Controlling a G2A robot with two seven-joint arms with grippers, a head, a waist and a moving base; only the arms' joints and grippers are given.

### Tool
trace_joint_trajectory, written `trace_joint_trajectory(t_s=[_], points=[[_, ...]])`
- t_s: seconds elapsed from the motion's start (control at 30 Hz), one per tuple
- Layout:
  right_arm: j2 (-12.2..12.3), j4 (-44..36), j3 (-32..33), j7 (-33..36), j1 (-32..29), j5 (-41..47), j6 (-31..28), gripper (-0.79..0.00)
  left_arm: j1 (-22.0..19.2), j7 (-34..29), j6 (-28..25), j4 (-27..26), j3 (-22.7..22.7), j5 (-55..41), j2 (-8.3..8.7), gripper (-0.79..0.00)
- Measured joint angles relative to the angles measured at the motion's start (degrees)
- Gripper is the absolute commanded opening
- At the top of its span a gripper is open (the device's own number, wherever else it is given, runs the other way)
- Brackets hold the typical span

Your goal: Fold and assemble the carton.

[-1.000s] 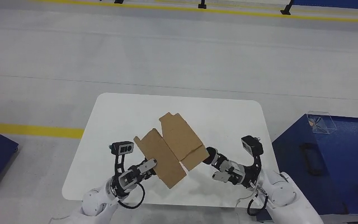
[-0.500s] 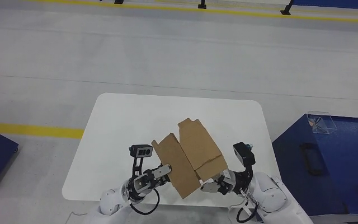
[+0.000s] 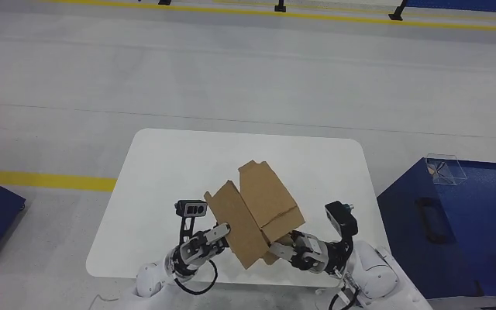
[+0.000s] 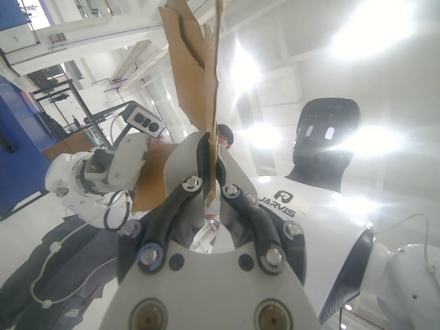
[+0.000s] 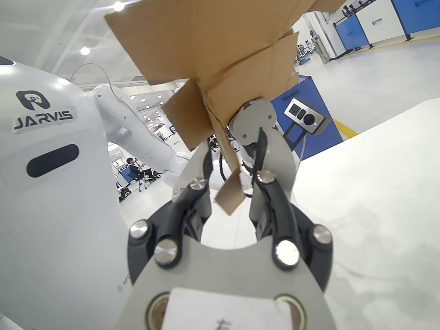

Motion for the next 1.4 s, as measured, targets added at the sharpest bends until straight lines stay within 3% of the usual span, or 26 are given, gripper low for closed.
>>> trace_joint_trajectory(t_s=[0.23,0.6,0.67,0.8,0.93,1.17,1.27,1.4], points=[[0.26,-0.29,0.35,0.32,-0.27,1.47,2.28,-0.785,0.58,-0.28,0.29,1.67,-2.71,-1.84,-0.23,0.000],[1.33,0.79,3.79,5.38,-0.49,4.69,8.70,-0.785,1.32,-0.20,0.20,12.44,-16.08,-6.23,0.65,0.000],[1.55,0.81,4.42,6.74,-0.64,4.60,9.64,-0.785,-0.07,1.86,-1.92,15.90,-18.99,-2.97,1.00,0.000],[1.99,0.42,5.05,10.40,-0.77,3.12,11.53,-0.785,-2.69,1.16,-1.20,19.78,-18.85,3.98,0.67,0.000],[2.50,-1.52,5.10,15.65,-0.75,-3.26,12.98,-0.785,-3.51,-2.49,2.45,16.18,-19.96,-2.55,0.76,0.000],[3.19,-6.05,3.37,22.47,-1.70,-12.52,14.03,-0.785,-1.12,-7.24,7.21,5.12,-19.98,4.06,0.97,0.000],[3.42,-7.47,2.92,23.58,-2.09,-14.65,14.02,-0.785,-1.37,-9.06,9.03,3.73,-17.06,9.92,0.90,0.000],[3.65,-8.77,3.13,22.73,-2.65,-16.27,13.97,-0.785,-3.50,-13.23,13.19,6.18,-12.76,15.27,0.86,0.000]])
